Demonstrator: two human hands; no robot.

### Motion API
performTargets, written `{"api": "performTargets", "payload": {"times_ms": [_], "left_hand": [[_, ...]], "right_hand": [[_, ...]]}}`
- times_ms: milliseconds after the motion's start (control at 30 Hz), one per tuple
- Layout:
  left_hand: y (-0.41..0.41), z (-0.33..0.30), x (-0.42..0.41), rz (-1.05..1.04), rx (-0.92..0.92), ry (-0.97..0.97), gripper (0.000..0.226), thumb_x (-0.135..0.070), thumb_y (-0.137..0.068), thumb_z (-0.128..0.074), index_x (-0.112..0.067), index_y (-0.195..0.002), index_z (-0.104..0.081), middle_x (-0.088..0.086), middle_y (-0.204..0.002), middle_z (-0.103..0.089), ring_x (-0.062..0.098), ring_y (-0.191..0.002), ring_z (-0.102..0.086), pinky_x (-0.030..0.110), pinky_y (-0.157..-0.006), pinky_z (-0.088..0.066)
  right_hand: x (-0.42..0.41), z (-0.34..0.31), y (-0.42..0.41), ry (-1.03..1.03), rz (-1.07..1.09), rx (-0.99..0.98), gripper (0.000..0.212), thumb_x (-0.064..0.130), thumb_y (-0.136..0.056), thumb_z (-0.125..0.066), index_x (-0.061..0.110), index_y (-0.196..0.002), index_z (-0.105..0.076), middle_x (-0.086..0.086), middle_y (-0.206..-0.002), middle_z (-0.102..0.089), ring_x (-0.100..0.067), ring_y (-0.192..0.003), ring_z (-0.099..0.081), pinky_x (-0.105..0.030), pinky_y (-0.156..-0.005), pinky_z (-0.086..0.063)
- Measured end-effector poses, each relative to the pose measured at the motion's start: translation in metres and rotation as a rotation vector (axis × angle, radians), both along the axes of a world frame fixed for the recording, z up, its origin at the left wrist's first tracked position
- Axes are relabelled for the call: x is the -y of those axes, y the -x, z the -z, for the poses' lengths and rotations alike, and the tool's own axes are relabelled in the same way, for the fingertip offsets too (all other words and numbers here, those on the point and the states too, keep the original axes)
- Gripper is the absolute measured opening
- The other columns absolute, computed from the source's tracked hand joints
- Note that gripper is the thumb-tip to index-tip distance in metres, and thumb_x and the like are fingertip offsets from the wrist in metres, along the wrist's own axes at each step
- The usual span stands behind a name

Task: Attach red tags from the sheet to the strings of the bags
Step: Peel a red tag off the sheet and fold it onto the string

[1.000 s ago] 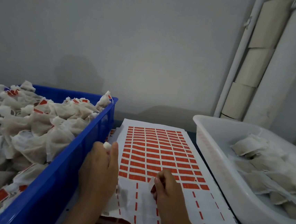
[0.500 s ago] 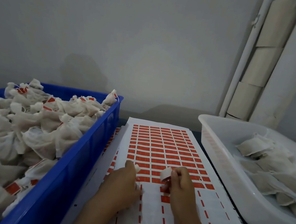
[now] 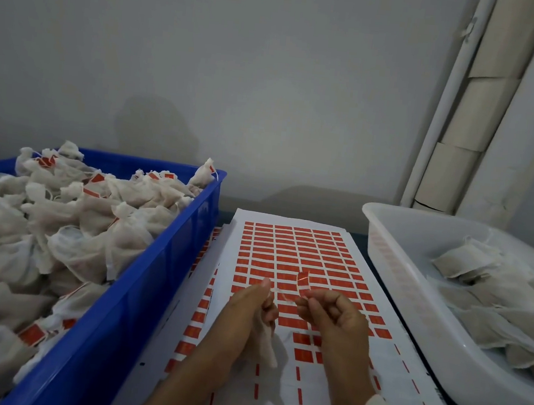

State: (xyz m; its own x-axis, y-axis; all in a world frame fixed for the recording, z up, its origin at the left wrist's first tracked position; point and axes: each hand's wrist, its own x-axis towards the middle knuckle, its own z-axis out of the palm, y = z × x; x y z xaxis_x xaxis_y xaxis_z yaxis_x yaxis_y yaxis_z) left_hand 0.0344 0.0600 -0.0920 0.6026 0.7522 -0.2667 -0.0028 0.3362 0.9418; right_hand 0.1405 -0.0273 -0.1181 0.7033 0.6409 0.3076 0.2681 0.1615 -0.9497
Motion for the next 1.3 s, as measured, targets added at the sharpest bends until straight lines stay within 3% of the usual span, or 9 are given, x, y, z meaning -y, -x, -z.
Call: {"api": "performTargets", "payload": {"times_ms": [100, 200, 300, 467, 700, 800, 933, 1133, 1300], "left_hand": [[0.018, -0.001, 0.007, -0.197, -0.113, -0.111, 0.036, -0.027, -0.097, -0.044, -0.014, -0.063, -0.046, -0.001, -0.060, -0.050, 0.011, -0.050, -0.046, 0.008, -0.043, -0.038], [0.008, -0.003, 0.015, -0.179, -0.055, -0.236, 0.030, -0.023, -0.095, -0.048, -0.019, -0.066, -0.057, -0.007, -0.052, -0.062, 0.012, -0.056, -0.059, 0.012, -0.049, -0.049], [0.012, 0.008, 0.019, -0.219, 0.028, -0.378, 0.027, -0.025, -0.095, -0.046, -0.019, -0.073, -0.061, 0.003, -0.070, -0.069, 0.025, -0.073, -0.064, 0.017, -0.058, -0.051], [0.011, 0.010, 0.022, -0.189, 0.004, -0.526, 0.032, -0.026, -0.095, -0.041, -0.018, -0.070, -0.059, -0.016, -0.055, -0.062, -0.001, -0.054, -0.059, 0.004, -0.050, -0.043], [0.012, 0.010, 0.029, 0.022, -0.010, -0.743, 0.024, -0.027, -0.095, -0.042, -0.027, -0.082, -0.062, -0.030, -0.064, -0.060, -0.011, -0.067, -0.057, 0.004, -0.058, -0.044], [0.013, 0.008, 0.032, 0.040, -0.009, -0.752, 0.019, -0.038, -0.088, -0.042, -0.039, -0.091, -0.061, -0.032, -0.071, -0.063, -0.011, -0.075, -0.058, 0.007, -0.066, -0.046], [0.013, 0.011, 0.030, 0.048, -0.063, -0.773, 0.022, -0.037, -0.091, -0.045, -0.036, -0.080, -0.064, -0.024, -0.079, -0.066, -0.003, -0.084, -0.060, 0.012, -0.079, -0.046], [0.011, 0.012, 0.028, -0.056, -0.090, -0.766, 0.017, -0.033, -0.091, -0.050, -0.029, -0.081, -0.063, -0.025, -0.069, -0.063, -0.008, -0.075, -0.059, 0.003, -0.061, -0.044], [0.011, 0.010, 0.029, -0.087, -0.023, -0.675, 0.014, -0.023, -0.091, -0.052, -0.023, -0.083, -0.064, -0.014, -0.066, -0.068, 0.007, -0.059, -0.067, 0.011, -0.058, -0.050]], "right_hand": [[0.000, 0.000, -0.001, 0.008, 0.012, 0.034, 0.011, 0.018, -0.088, -0.056, 0.028, -0.087, -0.061, 0.018, -0.092, -0.066, -0.004, -0.083, -0.065, -0.013, -0.071, -0.052], [0.001, -0.002, -0.003, -0.036, 0.045, -0.032, 0.012, 0.023, -0.091, -0.050, 0.026, -0.086, -0.060, 0.014, -0.089, -0.067, -0.006, -0.077, -0.066, -0.011, -0.064, -0.052], [0.003, -0.006, -0.003, -0.073, 0.121, -0.109, 0.011, 0.037, -0.088, -0.051, 0.028, -0.090, -0.056, 0.015, -0.090, -0.066, -0.008, -0.077, -0.066, -0.014, -0.063, -0.050], [0.007, -0.013, -0.002, -0.131, 0.130, -0.074, 0.027, 0.050, -0.077, -0.049, 0.034, -0.099, -0.053, 0.019, -0.099, -0.063, -0.008, -0.084, -0.067, -0.017, -0.063, -0.053], [0.002, -0.009, 0.012, 0.044, -0.039, 0.155, 0.032, 0.055, -0.072, -0.047, 0.037, -0.098, -0.054, 0.029, -0.115, -0.040, 0.001, -0.099, -0.051, -0.001, -0.065, -0.042], [0.003, -0.007, 0.015, 0.063, -0.069, 0.154, 0.034, 0.056, -0.070, -0.051, 0.033, -0.094, -0.057, 0.033, -0.113, -0.039, -0.001, -0.100, -0.052, -0.008, -0.073, -0.047], [0.006, -0.010, 0.014, 0.018, -0.006, 0.188, 0.023, 0.048, -0.072, -0.053, 0.029, -0.085, -0.058, 0.025, -0.103, -0.049, 0.000, -0.093, -0.055, 0.002, -0.065, -0.041], [0.004, -0.009, 0.009, 0.020, 0.078, 0.189, 0.009, 0.029, -0.083, -0.062, 0.030, -0.079, -0.054, 0.015, -0.102, -0.053, -0.002, -0.091, -0.055, 0.001, -0.064, -0.039], [0.004, -0.008, 0.007, -0.005, 0.107, 0.184, 0.012, 0.026, -0.082, -0.064, 0.030, -0.078, -0.054, 0.015, -0.098, -0.055, -0.003, -0.091, -0.056, -0.004, -0.072, -0.037]]}}
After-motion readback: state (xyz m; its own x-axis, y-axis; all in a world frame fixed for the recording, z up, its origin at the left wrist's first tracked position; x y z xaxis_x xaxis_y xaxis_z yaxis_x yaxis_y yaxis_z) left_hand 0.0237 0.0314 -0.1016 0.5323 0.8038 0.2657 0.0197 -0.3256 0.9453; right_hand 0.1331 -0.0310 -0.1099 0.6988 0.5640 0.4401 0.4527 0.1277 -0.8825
